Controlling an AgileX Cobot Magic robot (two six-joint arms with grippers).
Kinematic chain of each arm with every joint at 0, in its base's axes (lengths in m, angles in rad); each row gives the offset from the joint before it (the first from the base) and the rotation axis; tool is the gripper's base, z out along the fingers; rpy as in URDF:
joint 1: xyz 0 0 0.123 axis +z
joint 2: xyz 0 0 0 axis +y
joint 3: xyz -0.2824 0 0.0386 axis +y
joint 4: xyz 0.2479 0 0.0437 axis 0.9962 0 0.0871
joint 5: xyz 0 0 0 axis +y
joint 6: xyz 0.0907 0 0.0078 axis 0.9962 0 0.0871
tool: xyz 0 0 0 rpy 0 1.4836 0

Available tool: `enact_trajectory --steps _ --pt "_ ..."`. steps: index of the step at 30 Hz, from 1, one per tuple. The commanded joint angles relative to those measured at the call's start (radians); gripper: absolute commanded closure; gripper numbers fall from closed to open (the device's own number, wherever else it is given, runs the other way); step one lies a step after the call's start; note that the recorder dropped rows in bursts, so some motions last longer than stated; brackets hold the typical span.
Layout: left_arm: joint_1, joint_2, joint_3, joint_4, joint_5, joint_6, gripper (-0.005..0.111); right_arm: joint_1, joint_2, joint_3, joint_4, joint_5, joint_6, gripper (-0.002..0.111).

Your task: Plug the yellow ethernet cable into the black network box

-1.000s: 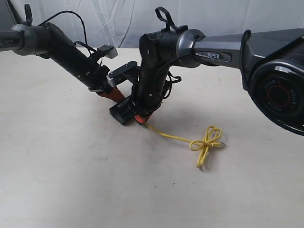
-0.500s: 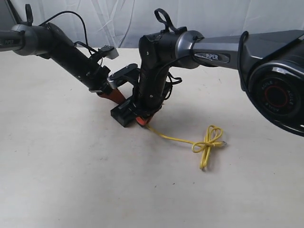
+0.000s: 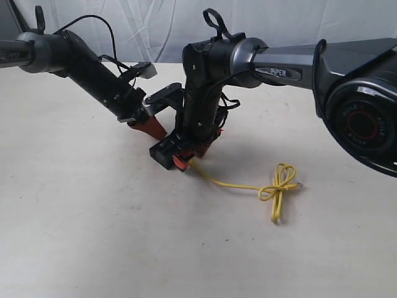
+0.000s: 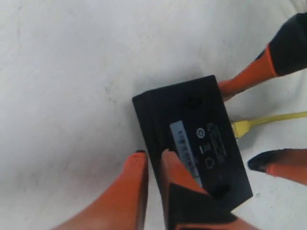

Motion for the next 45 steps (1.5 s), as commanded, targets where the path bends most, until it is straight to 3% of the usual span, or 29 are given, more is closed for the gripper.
enact_trajectory --steps 1,10,14,17,19,23,38,45 --pt "0.004 0.000 -0.001 0.013 -0.060 -0.098 0.094 -0.002 -0.039 -0.003 -0.044 0.068 -0.010 0.053" --pt "0.023 -0.005 -0.001 0.034 -0.065 -0.148 0.095 -0.002 -0.114 -0.001 -0.088 0.084 -0.008 0.053" --pt "0.023 -0.024 -0.001 0.045 -0.067 -0.156 0.107 -0.008 -0.121 -0.001 -0.137 0.121 -0.001 0.053" --pt "0.023 -0.046 -0.001 0.065 -0.067 -0.171 0.107 -0.023 -0.126 -0.001 -0.137 0.144 0.006 0.054" --pt "0.023 -0.064 0.005 0.066 -0.067 -0.175 0.107 -0.037 -0.135 -0.001 -0.137 0.150 0.006 0.066" --pt "0.023 -0.126 0.059 0.099 -0.143 -0.185 0.107 -0.067 -0.170 -0.001 -0.129 0.157 0.006 0.109" --pt "0.023 -0.371 0.299 0.154 -0.416 -0.230 0.107 -0.095 -0.211 -0.001 -0.150 0.172 0.006 0.108" --pt "0.023 -0.504 0.412 0.176 -0.503 -0.230 0.107 -0.184 -0.235 -0.001 -0.113 0.186 0.006 0.108"
